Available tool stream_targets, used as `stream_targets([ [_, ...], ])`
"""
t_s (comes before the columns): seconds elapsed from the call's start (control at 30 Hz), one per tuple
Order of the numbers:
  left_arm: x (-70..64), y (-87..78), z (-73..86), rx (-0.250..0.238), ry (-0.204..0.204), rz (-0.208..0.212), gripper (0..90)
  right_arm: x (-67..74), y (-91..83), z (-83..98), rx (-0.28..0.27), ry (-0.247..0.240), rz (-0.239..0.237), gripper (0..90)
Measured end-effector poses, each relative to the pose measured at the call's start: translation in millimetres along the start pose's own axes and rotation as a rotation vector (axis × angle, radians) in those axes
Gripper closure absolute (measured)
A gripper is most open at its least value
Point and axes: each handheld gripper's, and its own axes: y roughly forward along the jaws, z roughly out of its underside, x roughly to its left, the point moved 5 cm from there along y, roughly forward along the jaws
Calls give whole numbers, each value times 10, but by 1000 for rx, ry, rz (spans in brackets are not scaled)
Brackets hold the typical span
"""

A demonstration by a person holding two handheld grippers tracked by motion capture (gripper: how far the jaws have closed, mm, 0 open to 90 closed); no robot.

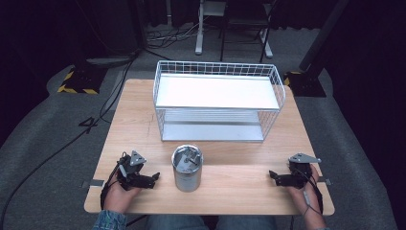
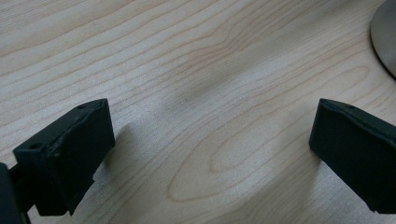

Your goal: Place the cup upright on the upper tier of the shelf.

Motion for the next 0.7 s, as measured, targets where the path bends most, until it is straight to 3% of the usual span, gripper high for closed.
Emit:
stream_targets([
  [0.47, -13, -24, 21, -1, -24, -22, 0, 0, 0, 0, 0, 0, 0, 0],
  [0.53, -3, -62, 19, -27, -23, -33, 0, 0, 0, -1, 0, 0, 0, 0],
  [0.57, 0, -137, -1, -75, -42, -24, 0, 0, 0, 0, 0, 0, 0, 0],
  [0.6, 0, -137, -1, -75, -42, -24, 0, 0, 0, 0, 0, 0, 0, 0],
  [0.7, -17, -297, -43, -166, -77, 3, 0, 0, 0, 0, 0, 0, 0, 0],
])
